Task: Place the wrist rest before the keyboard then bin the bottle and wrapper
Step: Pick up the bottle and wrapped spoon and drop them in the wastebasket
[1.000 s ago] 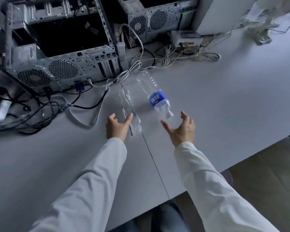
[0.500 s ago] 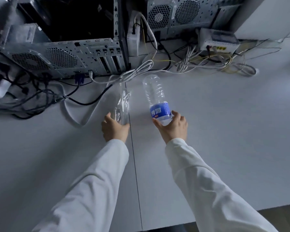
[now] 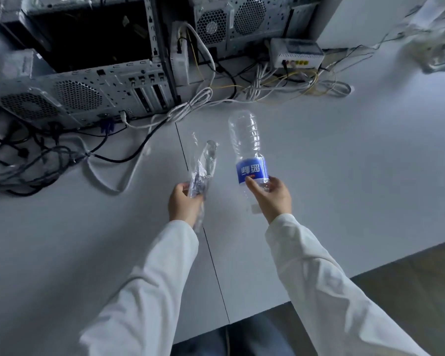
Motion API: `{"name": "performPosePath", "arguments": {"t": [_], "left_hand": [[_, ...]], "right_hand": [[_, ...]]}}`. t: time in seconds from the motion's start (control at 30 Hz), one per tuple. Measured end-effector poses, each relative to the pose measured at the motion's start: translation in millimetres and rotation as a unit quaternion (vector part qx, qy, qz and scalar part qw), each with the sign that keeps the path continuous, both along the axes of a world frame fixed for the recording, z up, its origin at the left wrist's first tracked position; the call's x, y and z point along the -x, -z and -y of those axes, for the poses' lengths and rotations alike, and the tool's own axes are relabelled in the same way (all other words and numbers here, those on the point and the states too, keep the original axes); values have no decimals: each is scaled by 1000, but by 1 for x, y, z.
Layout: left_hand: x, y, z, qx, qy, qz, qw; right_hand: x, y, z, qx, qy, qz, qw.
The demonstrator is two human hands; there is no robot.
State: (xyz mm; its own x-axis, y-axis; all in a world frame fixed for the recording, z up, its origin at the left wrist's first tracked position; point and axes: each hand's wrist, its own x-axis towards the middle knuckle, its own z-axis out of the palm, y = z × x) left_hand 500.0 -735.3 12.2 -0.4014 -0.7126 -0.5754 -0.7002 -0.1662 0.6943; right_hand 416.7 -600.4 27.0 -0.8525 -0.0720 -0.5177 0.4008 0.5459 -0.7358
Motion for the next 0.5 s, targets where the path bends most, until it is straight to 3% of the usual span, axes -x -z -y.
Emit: {"name": "performPosePath", "arguments": {"t": [0.2,0.5], "left_hand": [[0,-16,-53,-46,148,-48,987],[-2,-40,-193,-77,350,-68,931]], "right_hand": [[-41,-14,-72,28,155,13,987],[-113,-33,-223,85,366,-25,926]]}}
